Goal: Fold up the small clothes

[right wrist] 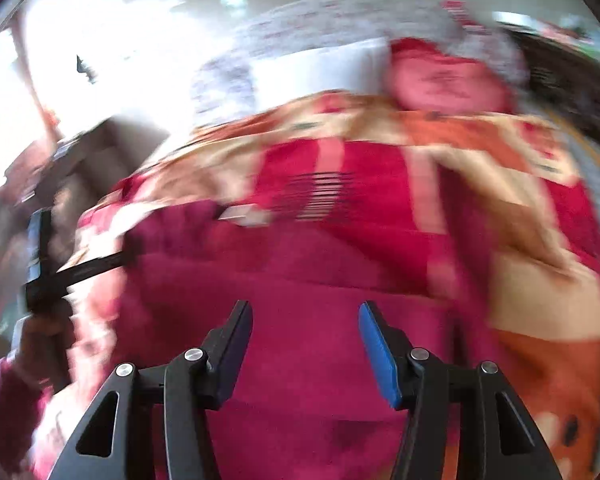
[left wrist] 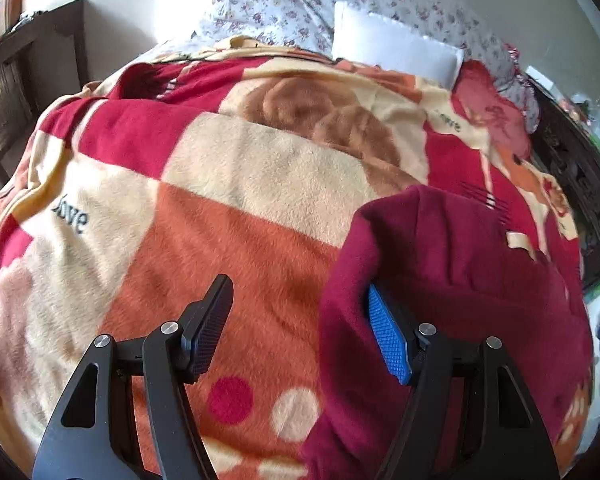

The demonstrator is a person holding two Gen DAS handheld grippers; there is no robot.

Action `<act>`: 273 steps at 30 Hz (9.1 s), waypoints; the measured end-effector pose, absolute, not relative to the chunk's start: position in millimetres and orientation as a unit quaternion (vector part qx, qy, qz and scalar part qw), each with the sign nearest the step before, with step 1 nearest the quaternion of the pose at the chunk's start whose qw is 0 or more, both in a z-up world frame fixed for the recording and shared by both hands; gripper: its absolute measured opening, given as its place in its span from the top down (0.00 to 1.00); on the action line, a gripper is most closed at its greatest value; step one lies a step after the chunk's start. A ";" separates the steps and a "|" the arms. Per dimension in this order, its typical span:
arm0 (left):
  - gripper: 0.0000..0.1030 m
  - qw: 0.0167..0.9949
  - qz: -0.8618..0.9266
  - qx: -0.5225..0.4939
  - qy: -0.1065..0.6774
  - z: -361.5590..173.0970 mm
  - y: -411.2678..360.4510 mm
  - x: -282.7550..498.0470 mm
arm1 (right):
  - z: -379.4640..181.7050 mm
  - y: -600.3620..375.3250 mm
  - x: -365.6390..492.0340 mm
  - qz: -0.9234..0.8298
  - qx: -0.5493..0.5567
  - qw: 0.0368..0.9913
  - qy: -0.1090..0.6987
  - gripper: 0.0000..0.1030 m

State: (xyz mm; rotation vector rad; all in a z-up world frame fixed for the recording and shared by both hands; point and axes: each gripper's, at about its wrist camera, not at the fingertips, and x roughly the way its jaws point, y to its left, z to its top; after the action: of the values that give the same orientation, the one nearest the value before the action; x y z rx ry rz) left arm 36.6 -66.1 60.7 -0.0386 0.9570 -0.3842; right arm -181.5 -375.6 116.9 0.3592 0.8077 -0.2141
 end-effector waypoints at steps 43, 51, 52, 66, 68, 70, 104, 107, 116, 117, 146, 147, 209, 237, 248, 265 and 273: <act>0.34 0.846 -0.257 -0.035 0.465 56.4 15.1 -75.6 | 61.3 -236.0 91.7 0.127 0.178 0.856 0.468 0.91; 0.34 0.864 -0.248 -0.032 0.437 72.7 -19.2 -39.7 | 88.3 -280.4 -35.8 0.031 0.086 0.884 0.459 0.91; 0.34 0.864 -0.247 -0.030 0.437 71.0 -23.7 -33.5 | 81.7 -284.5 -49.4 0.018 0.081 0.880 0.468 0.91; 0.34 0.845 -0.217 0.039 0.487 41.2 -62.0 -29.5 | 51.4 -323.8 -116.1 -0.050 0.159 0.868 0.467 0.91; 0.34 0.852 -0.222 0.038 0.472 54.7 -66.0 -34.9 | 53.8 -330.9 -128.6 -0.064 0.163 0.868 0.465 0.91; 0.34 0.860 -0.227 0.033 0.456 66.3 -71.8 -40.8 | 45.0 -341.3 -136.0 -0.086 0.164 0.856 0.482 0.91; 0.34 0.836 -0.281 0.035 0.471 48.1 -145.3 -48.0 | 60.3 -560.9 -105.3 -0.295 0.179 0.836 0.428 0.94; 0.34 0.837 -0.281 0.031 0.469 52.7 -142.1 -49.5 | 80.9 -558.8 -129.7 -0.255 0.216 0.858 0.390 0.96; 0.34 0.849 -0.270 0.019 0.454 75.1 -119.9 -56.4 | 163.8 -509.0 -196.4 -0.117 0.258 0.911 0.299 0.96; 0.34 0.850 -0.270 0.017 0.452 78.6 -117.1 -58.0 | 171.7 -500.7 -201.1 -0.097 0.262 0.915 0.292 0.96; 0.34 0.881 -0.230 -0.028 0.413 102.8 -35.6 -33.9 | 92.6 -330.9 -15.1 0.060 0.155 0.863 0.478 0.74; 0.34 0.879 -0.235 -0.028 0.415 100.5 -40.0 -31.2 | 96.6 -339.3 -22.5 0.043 0.158 0.867 0.470 0.67; 0.34 0.867 -0.207 -0.061 0.450 70.4 -18.3 -29.5 | 35.0 -229.4 10.0 -0.077 -0.021 0.899 0.431 0.69; 0.34 0.859 -0.254 -0.052 0.441 77.2 -74.5 -39.9 | 85.0 -411.5 -224.1 -0.199 0.244 0.855 0.411 0.19; 0.34 0.849 -0.252 -0.012 0.463 59.9 -112.3 -36.1 | 68.8 -442.5 -200.9 -0.166 0.258 0.868 0.392 0.89; 0.34 0.854 -0.229 -0.022 0.467 73.3 -72.3 -43.3 | 77.0 -363.7 -268.0 -0.137 0.175 0.875 0.430 0.46; 0.34 0.855 -0.227 -0.016 0.466 81.2 -64.7 -61.6 | 61.5 -352.8 -251.2 -0.241 0.114 0.876 0.403 0.55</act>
State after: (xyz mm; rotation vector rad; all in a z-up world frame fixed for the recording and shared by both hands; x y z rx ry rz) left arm -61.6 -64.7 81.2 -0.0328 0.9789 -0.4771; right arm -251.2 -352.8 61.5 0.2388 0.8402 -0.5041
